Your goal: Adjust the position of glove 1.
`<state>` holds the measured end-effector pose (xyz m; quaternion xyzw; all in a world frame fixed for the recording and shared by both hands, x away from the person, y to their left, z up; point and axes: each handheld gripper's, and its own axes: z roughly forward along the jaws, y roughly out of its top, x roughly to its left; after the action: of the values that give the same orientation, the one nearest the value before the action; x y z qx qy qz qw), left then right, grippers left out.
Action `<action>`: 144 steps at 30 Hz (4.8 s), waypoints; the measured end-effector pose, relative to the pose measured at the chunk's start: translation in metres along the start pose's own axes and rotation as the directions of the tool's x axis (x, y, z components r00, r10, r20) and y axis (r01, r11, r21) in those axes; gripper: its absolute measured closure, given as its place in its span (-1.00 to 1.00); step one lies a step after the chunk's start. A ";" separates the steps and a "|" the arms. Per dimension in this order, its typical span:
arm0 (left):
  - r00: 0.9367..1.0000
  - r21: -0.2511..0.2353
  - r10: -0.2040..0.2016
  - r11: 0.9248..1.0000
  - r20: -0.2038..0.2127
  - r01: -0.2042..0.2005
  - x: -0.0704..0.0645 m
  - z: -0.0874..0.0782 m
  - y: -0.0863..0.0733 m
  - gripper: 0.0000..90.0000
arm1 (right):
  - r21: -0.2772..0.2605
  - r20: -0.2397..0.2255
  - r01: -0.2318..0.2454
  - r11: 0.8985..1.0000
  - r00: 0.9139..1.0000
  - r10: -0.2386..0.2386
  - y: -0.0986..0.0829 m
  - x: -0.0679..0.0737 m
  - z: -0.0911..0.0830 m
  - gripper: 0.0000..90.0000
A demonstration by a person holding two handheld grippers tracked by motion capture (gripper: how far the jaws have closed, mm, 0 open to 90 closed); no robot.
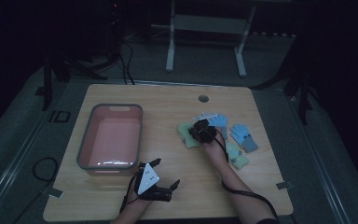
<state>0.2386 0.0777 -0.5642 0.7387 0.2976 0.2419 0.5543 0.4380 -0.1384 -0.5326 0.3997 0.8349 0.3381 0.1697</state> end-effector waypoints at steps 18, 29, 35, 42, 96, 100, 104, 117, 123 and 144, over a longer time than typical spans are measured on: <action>1.000 0.004 0.004 1.000 -0.002 -0.004 0.000 0.000 0.000 -0.96 | -0.108 0.082 -0.223 0.969 0.969 0.233 -0.035 0.036 -0.104 0.92; 1.000 0.006 0.010 1.000 0.000 -0.010 -0.001 0.001 0.000 -0.96 | -0.098 0.082 -0.275 0.956 0.956 0.283 -0.075 0.048 -0.110 0.91; 1.000 0.007 0.011 1.000 0.001 -0.011 -0.001 0.001 0.000 -0.96 | -0.078 0.103 -0.290 0.954 0.949 0.297 -0.087 0.048 -0.098 0.91; 1.000 0.006 0.015 1.000 -0.001 -0.015 -0.002 0.000 0.000 -0.96 | -0.048 0.148 -0.268 0.962 0.951 0.272 -0.099 0.049 -0.079 0.87; 1.000 -0.004 0.007 1.000 0.000 -0.007 -0.001 0.000 0.000 -0.96 | -0.062 -0.128 0.118 0.991 0.984 -0.125 -0.102 -0.100 -0.126 0.34; 1.000 -0.006 0.006 1.000 -0.001 -0.006 -0.001 0.000 0.000 -0.96 | -0.051 -0.142 0.124 0.991 0.981 -0.130 -0.107 -0.099 -0.111 0.26; 1.000 -0.007 0.006 1.000 0.000 -0.006 -0.001 -0.001 0.000 -0.96 | -0.006 -0.121 0.158 0.987 0.980 -0.158 -0.114 -0.097 -0.097 0.25; 1.000 -0.006 0.004 1.000 0.001 -0.004 -0.001 0.000 0.000 -0.96 | -0.034 -0.073 0.155 0.987 0.985 -0.157 -0.122 -0.085 -0.097 0.78; 1.000 -0.006 0.004 1.000 -0.001 -0.004 -0.001 -0.001 0.000 -0.96 | -0.031 -0.002 0.128 0.991 0.992 -0.128 -0.124 -0.074 -0.098 0.89; 1.000 -0.005 0.004 1.000 -0.001 -0.004 -0.001 -0.001 0.000 -0.96 | -0.138 0.220 -0.262 0.955 0.932 0.288 -0.103 -0.026 -0.177 0.92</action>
<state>0.2377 0.0776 -0.5642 0.7376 0.2960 0.2442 0.5556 0.2996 -0.2810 -0.4779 0.5406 0.7253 0.3522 0.2402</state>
